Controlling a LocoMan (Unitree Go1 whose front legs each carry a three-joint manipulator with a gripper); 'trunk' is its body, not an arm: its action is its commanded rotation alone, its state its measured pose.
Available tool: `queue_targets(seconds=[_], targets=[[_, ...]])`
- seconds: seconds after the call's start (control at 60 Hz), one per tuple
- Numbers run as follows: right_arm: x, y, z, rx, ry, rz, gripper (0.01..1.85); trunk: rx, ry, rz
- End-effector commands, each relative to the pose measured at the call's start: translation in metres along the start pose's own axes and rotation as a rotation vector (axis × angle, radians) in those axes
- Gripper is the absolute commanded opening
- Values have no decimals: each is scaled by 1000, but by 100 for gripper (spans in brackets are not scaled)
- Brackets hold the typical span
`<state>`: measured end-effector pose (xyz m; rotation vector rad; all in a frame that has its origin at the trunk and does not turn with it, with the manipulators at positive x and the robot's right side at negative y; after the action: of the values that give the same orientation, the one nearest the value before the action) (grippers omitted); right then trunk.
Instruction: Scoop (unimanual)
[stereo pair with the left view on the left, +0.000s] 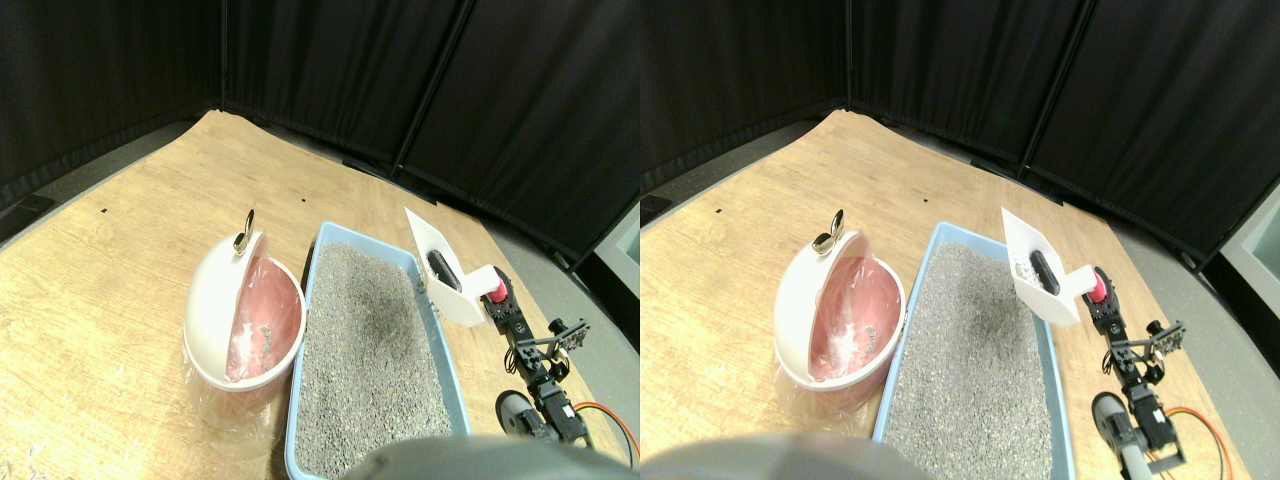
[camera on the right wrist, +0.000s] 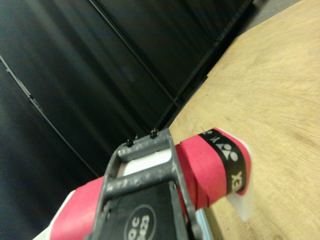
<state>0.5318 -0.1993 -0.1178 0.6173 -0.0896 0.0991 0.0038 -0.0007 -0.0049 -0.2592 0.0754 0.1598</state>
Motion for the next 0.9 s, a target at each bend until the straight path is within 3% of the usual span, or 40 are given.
queue_targets(seconds=[0.017,0.5,0.683,0.767,0.833,0.85,0.9], targets=[[1,9,1,-23,-35,76,6,-9,-24,1],[-1,10,-6,-49,-17,48,6,-17,-21,21],[-3,28,0,-170,17,142,6,-39,-20,46],[-4,37,4,-234,34,143,6,-51,-22,59],[-2,44,6,-275,43,175,6,-64,-25,73],[2,49,6,-311,56,227,6,-67,-26,75],[3,53,7,-318,58,238,6,-74,-27,83]])
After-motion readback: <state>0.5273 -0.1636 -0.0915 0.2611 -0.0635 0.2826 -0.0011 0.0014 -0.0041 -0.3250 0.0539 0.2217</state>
